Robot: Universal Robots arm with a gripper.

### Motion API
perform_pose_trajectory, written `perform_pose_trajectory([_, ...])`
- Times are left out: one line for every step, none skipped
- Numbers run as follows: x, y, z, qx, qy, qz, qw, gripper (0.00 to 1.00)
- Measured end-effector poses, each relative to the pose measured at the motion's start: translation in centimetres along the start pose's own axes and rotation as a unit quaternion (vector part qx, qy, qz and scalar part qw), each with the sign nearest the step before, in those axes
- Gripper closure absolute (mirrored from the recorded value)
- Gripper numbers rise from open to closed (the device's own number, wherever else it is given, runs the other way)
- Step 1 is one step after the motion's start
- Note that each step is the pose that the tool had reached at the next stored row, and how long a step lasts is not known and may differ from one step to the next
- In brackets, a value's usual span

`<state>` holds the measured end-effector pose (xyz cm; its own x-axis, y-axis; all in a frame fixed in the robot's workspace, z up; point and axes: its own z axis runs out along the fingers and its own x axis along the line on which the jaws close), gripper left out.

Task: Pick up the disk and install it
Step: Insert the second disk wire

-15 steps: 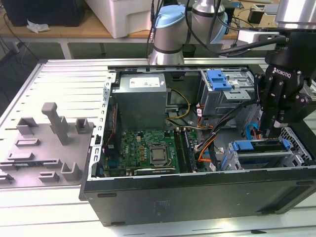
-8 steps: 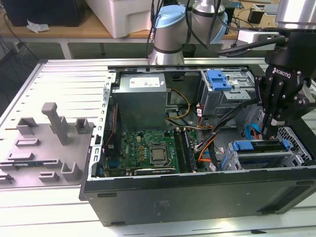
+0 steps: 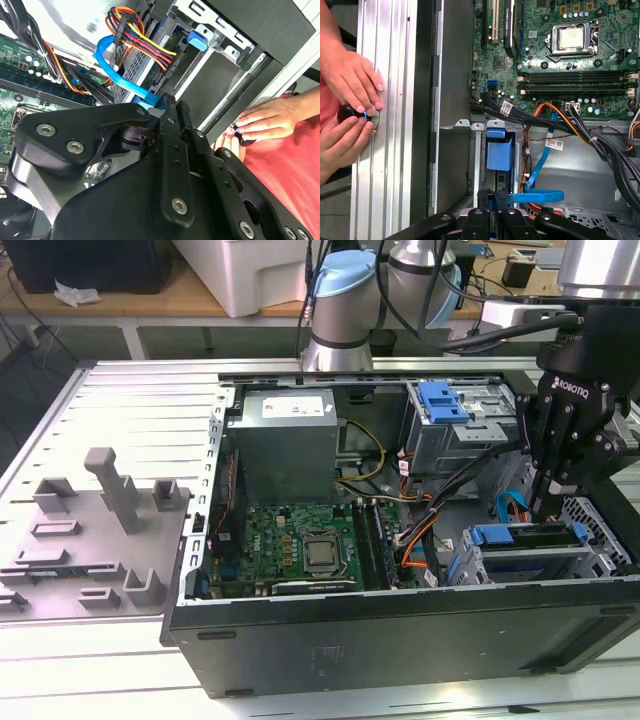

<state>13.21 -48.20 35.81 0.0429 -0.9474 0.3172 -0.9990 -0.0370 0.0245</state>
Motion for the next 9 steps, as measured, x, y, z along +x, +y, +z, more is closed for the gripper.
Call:
perform_pose_trajectory([0.0,0.0,-0.01,0.0,0.0,0.0,1.0,0.84])
perform_pose_trajectory([0.02,0.0,-0.04,0.0,-0.0001,0.0,1.0,0.84])
perform_pose_trajectory([0.03,0.0,-0.07,0.0,-0.0003,0.0,1.0,0.84])
perform_pose_trajectory([0.04,0.0,-0.11,0.0001,-0.001,0.0,1.0,0.84])
perform_pose_trajectory([0.05,0.0,-0.14,0.0001,-0.0021,0.0,1.0,0.84])
perform_pose_trajectory([0.07,-0.02,-0.22,0.0002,-0.0043,0.0,1.0,0.84])
perform_pose_trajectory([0.08,-0.06,-0.24,0.0004,-0.0077,0.0,1.0,0.84])
perform_pose_trajectory([0.09,-0.09,-0.26,0.0005,-0.0111,0.0,0.9999,0.84])
perform_pose_trajectory([0.1,-0.15,-0.26,0.0009,-0.0203,0.0,0.9998,0.84])
